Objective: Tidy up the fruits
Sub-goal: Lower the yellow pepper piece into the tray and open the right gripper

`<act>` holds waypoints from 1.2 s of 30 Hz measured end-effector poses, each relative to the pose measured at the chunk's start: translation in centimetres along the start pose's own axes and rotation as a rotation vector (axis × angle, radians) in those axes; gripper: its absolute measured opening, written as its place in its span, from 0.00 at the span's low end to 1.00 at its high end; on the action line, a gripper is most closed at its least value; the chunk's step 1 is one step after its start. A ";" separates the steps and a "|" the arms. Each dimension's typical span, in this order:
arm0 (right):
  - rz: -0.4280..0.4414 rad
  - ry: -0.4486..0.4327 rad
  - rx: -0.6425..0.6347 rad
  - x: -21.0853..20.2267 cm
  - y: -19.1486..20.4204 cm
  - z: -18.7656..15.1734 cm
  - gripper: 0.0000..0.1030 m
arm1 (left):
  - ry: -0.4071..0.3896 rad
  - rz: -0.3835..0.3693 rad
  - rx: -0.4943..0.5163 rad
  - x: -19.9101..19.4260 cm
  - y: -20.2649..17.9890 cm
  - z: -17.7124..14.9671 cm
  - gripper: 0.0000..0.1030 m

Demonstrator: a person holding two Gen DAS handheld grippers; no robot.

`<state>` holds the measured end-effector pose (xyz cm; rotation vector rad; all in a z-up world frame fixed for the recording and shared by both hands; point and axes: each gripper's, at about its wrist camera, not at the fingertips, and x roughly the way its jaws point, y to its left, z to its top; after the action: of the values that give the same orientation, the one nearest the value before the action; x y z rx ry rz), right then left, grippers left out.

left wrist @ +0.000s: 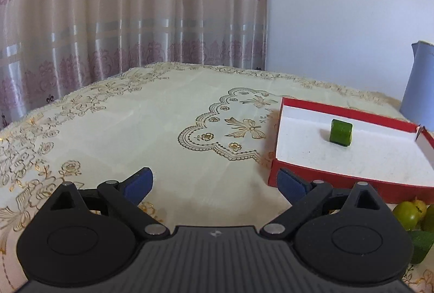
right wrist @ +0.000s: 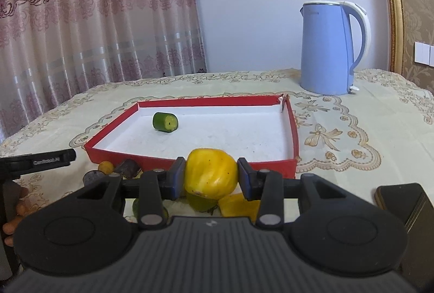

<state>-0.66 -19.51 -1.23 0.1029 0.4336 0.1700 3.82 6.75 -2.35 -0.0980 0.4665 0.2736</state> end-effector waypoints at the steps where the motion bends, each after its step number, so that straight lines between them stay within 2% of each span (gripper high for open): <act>1: -0.001 -0.001 -0.002 0.1 0.0 0.1 0.38 | -0.001 0.002 -0.010 0.0 0.1 0.0 0.96; 7: -0.009 -0.009 -0.016 1.0 0.4 0.7 0.38 | 0.016 -0.031 -0.076 0.2 1.1 -0.2 0.96; 11: -0.025 -0.012 -0.030 1.9 0.4 1.5 0.38 | 0.015 -0.024 -0.113 0.2 1.7 -0.2 0.96; 21: -0.082 0.002 -0.076 6.5 -0.3 4.8 0.38 | 0.021 -0.038 -0.122 0.4 2.0 -0.2 0.96; 25: -0.131 0.040 -0.053 10.2 -1.8 6.4 0.38 | 0.020 -0.040 -0.119 0.3 2.0 -0.3 0.96; 29: -0.176 0.146 -0.059 14.2 -2.9 6.5 0.39 | 0.015 -0.038 -0.115 0.3 1.9 -0.2 0.96; 30: -0.194 0.192 -0.067 15.0 -3.0 6.3 0.42 | 0.015 -0.040 -0.113 0.3 1.9 -0.2 0.96; 31: -0.200 0.203 -0.069 15.1 -2.9 6.1 0.52 | 0.015 -0.044 -0.111 0.3 1.9 -0.2 0.96; 32: -0.193 0.184 -0.076 14.4 -2.6 5.9 0.58 | 0.014 -0.050 -0.113 0.3 1.9 -0.2 0.96; 33: -0.185 0.162 -0.086 13.6 -2.3 5.7 0.70 | 0.012 -0.059 -0.114 0.3 1.9 -0.2 0.96; 34: -0.179 0.131 -0.099 12.3 -1.9 5.5 0.78 | 0.010 -0.071 -0.113 0.3 2.0 -0.2 0.96; 36: -0.171 0.060 -0.116 9.4 -1.4 5.3 0.78 | 0.006 -0.082 -0.109 0.2 1.9 -0.2 0.97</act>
<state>10.20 -19.42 -0.50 -0.0536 0.4892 0.0298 3.33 8.59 -2.68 -0.2239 0.4519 0.2180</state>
